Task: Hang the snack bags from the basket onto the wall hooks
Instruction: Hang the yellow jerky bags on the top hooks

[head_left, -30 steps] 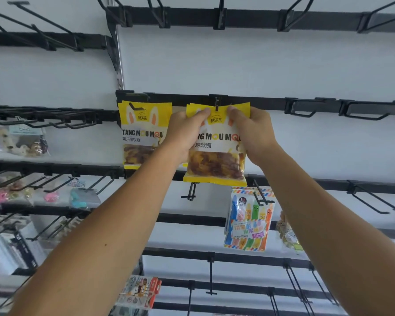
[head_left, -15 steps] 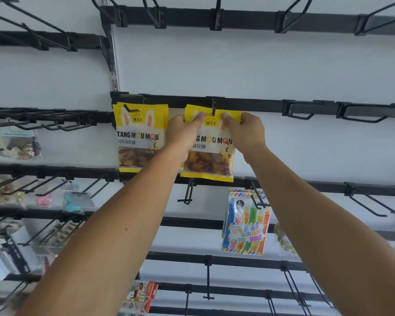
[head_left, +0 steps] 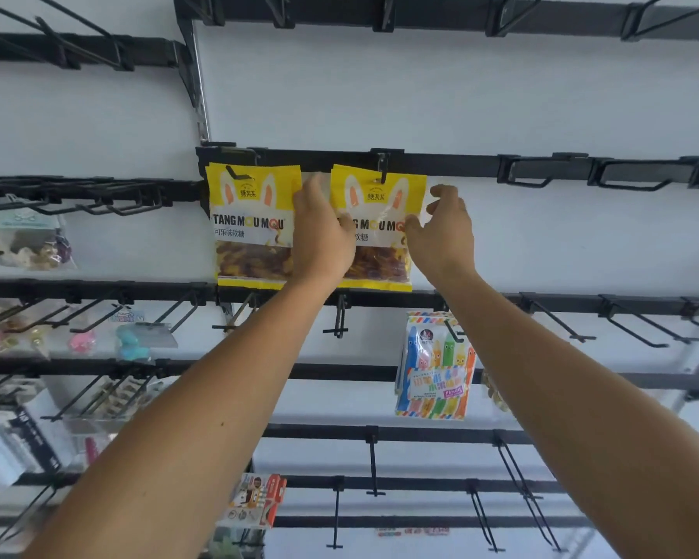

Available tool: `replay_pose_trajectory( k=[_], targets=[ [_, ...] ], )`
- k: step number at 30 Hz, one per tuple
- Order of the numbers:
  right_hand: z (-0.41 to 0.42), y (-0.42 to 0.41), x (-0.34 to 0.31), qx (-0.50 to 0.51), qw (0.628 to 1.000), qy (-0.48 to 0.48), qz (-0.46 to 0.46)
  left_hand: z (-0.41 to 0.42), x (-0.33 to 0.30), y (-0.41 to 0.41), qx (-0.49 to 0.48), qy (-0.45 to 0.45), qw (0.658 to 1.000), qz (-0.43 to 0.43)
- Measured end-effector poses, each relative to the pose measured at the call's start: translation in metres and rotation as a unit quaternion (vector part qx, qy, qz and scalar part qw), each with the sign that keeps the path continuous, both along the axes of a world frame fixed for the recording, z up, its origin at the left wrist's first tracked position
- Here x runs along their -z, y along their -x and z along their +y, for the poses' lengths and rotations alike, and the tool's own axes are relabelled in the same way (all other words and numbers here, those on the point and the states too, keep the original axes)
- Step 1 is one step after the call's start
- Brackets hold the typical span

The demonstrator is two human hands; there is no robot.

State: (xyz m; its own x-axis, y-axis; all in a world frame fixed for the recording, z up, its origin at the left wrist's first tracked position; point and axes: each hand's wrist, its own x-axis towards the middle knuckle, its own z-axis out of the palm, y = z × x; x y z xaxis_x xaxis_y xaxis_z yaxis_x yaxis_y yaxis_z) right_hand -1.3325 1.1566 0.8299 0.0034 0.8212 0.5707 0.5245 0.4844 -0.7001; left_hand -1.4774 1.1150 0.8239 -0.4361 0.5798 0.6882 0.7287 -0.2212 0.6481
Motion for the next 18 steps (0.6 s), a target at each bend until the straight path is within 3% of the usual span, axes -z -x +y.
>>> replay_pose_trajectory(
  k=[4, 9, 12, 18],
  targets=[
    [-0.029, 0.001, 0.034, 0.054, 0.981, -0.113, -0.146, -0.023, 0.033, -0.002, 0.002, -0.003, 0.983, 0.185],
    [-0.074, -0.001, 0.082, 0.03, 0.949, -0.177, -0.26, -0.062, 0.071, -0.002, 0.013, 0.057, 0.954, 0.294],
    [-0.099, -0.006, 0.114, -0.003, 0.932, -0.191, -0.308, -0.098, 0.103, 0.006, -0.013, 0.088, 0.937, 0.339],
    [-0.156, 0.006, 0.167, -0.096, 0.919, -0.163, -0.345, -0.183, 0.174, 0.029, -0.054, 0.215, 0.91, 0.349]
  ],
)
